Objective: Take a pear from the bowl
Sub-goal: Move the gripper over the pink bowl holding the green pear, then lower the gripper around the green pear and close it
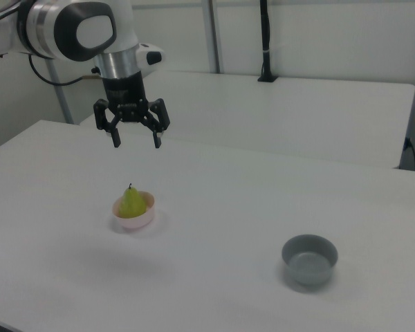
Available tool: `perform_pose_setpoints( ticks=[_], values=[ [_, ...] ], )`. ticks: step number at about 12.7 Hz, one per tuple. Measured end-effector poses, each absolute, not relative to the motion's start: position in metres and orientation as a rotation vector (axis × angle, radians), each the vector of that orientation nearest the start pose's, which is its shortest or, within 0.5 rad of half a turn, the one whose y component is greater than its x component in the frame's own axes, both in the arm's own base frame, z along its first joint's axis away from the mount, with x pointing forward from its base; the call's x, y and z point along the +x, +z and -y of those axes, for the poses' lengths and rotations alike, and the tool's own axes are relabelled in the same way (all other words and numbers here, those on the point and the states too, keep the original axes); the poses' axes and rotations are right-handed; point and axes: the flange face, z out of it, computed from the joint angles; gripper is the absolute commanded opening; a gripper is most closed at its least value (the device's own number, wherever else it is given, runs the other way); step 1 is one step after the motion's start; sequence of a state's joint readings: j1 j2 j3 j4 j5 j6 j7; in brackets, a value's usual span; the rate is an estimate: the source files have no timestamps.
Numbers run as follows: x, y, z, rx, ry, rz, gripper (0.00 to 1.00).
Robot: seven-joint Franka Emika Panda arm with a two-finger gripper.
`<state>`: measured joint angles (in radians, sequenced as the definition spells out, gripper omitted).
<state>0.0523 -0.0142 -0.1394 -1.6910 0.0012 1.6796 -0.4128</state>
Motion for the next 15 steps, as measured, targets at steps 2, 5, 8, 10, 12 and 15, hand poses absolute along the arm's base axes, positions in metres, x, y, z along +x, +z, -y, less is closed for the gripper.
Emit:
perform_pose_setpoints(
  ticks=[2, 5, 8, 10, 12, 15],
  values=[
    [0.564, 0.564, 0.018, -3.078, 0.055, 0.612, 1.0],
    [0.573, 0.542, 0.002, -3.062, 0.092, 0.65, 1.0],
    [0.586, 0.51, -0.014, -3.061, -0.031, 0.578, 1.0],
    [0.587, 0.488, -0.034, -3.074, -0.084, 0.511, 1.0],
    [0.587, 0.462, -0.057, -3.078, -0.09, 0.475, 1.0],
    [0.594, 0.427, -0.08, -3.085, -0.08, 0.416, 1.0]
  ],
)
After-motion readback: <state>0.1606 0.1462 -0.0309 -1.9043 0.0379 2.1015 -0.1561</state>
